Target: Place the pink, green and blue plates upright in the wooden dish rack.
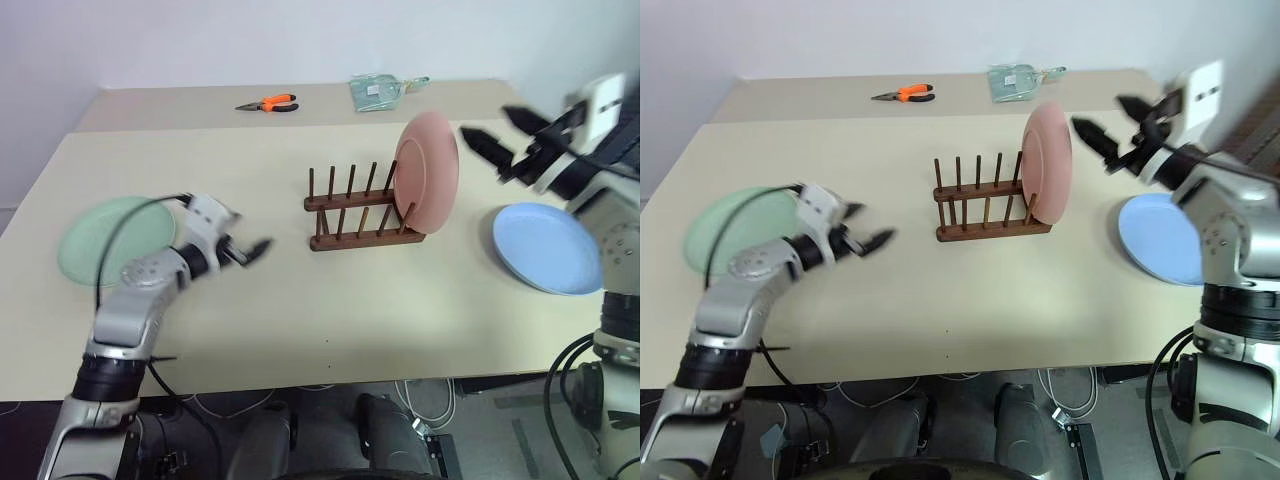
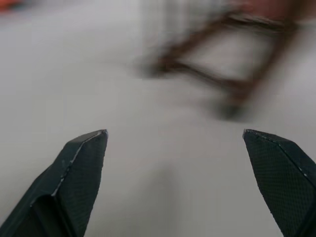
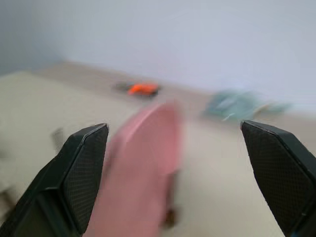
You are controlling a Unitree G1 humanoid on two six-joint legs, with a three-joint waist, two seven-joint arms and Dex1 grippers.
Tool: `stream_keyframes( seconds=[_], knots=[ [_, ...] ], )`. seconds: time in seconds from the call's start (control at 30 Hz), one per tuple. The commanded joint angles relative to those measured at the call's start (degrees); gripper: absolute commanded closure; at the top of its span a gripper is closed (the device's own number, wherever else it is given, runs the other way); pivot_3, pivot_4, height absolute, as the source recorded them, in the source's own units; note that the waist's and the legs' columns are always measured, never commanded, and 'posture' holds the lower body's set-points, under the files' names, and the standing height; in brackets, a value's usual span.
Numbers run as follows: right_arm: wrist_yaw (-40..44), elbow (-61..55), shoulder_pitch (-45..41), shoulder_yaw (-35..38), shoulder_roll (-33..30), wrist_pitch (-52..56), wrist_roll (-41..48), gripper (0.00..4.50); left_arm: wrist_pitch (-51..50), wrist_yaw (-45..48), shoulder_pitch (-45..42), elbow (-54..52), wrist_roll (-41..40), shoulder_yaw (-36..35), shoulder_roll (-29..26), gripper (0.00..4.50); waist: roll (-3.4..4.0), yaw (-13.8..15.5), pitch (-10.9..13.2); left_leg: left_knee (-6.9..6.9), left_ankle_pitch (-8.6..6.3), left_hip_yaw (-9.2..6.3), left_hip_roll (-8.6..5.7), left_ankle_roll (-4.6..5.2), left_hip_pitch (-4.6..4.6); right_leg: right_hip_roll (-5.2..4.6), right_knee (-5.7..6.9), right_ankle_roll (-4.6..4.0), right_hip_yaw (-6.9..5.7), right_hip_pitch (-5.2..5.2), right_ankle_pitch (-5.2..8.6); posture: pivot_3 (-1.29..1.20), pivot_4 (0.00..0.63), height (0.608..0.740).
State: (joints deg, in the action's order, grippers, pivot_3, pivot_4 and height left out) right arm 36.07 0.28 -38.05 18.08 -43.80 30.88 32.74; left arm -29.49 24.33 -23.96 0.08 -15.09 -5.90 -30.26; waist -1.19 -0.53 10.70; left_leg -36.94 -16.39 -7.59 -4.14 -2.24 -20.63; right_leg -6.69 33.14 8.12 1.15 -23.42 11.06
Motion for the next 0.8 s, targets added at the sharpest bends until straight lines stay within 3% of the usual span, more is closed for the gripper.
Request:
stream_keyframes(
  seconds=[0.03, 0.13, 0.27, 0.37, 0.6, 0.7, 0.8],
  knots=[
    [3.90, -9.02, -1.54, -0.36, -2.07, -3.71, 0.31, 0.02, -3.01, -19.02, -6.36, 7.19, 4.16, -11.11, 1.30, 0.00, -0.01, -0.25, 0.00, 0.01, 0.00, -0.01, 0.00, 0.00, 0.00, 0.01, 0.00, 0.00, -0.01, 0.00, 0.00, 0.00, 0.150, 0.740],
    [6.58, -15.95, -0.34, -4.72, -2.01, -3.16, 0.59, 0.02, -4.87, -30.51, -9.34, 10.03, 6.77, -17.95, 0.99, 0.00, -0.05, -0.72, -0.02, 0.08, -0.01, 0.00, 0.04, -0.01, 0.11, 0.03, 0.00, 0.06, 0.01, 0.00, 0.02, 0.00, 0.150, 0.740],
    [9.38, -23.10, 1.44, -11.68, 0.51, -2.85, 0.85, 0.02, -11.63, -36.71, -9.17, 8.20, 6.10, -23.93, 1.52, 0.00, -0.10, -0.18, -0.04, 0.07, -0.01, 0.01, 0.01, -0.03, 0.10, 0.00, 0.01, 0.07, 0.00, 0.03, 0.02, 0.00, 0.150, 0.740],
    [9.18, -26.83, 2.36, -17.51, 4.12, -2.24, 0.31, 0.02, -18.62, -37.83, -6.54, 3.81, 4.11, -27.59, 2.73, 0.00, -0.14, -0.05, -0.05, 0.01, -0.01, -0.02, 0.00, -0.04, 0.07, -0.01, 0.03, 0.07, -0.01, 0.04, 0.02, 0.00, 0.150, 0.740],
    [7.93, -30.00, 5.44, -23.19, 9.09, -2.05, -1.22, 0.02, -29.90, -39.17, -2.23, -2.56, 0.06, -35.59, 7.89, 0.00, -0.33, 0.12, -0.11, -0.02, 0.00, -0.17, -0.03, -0.08, 0.02, -0.01, 0.08, -0.08, -0.09, 0.03, -0.06, 0.00, 0.150, 0.740],
    [7.70, -29.70, 6.47, -23.99, 10.00, -2.40, -2.15, 0.00, -30.35, -40.39, -2.78, -3.31, -2.08, -39.66, 11.06, 0.85, -0.33, 0.05, -0.11, -0.01, 0.01, -0.18, -0.02, -0.10, 0.03, 0.00, 0.11, -0.08, -0.11, 0.02, -0.05, 0.00, 0.150, 0.740],
    [7.71, -28.61, 7.32, -24.36, 9.84, -3.67, -4.53, 0.00, -29.58, -40.57, -3.97, -3.58, -3.60, -41.19, 12.61, 2.37, -0.34, 0.06, -0.11, 0.00, 0.01, -0.18, -0.02, -0.11, 0.06, 0.00, 0.10, -0.04, -0.13, 0.04, -0.03, 0.00, 0.150, 0.740]
  ],
)
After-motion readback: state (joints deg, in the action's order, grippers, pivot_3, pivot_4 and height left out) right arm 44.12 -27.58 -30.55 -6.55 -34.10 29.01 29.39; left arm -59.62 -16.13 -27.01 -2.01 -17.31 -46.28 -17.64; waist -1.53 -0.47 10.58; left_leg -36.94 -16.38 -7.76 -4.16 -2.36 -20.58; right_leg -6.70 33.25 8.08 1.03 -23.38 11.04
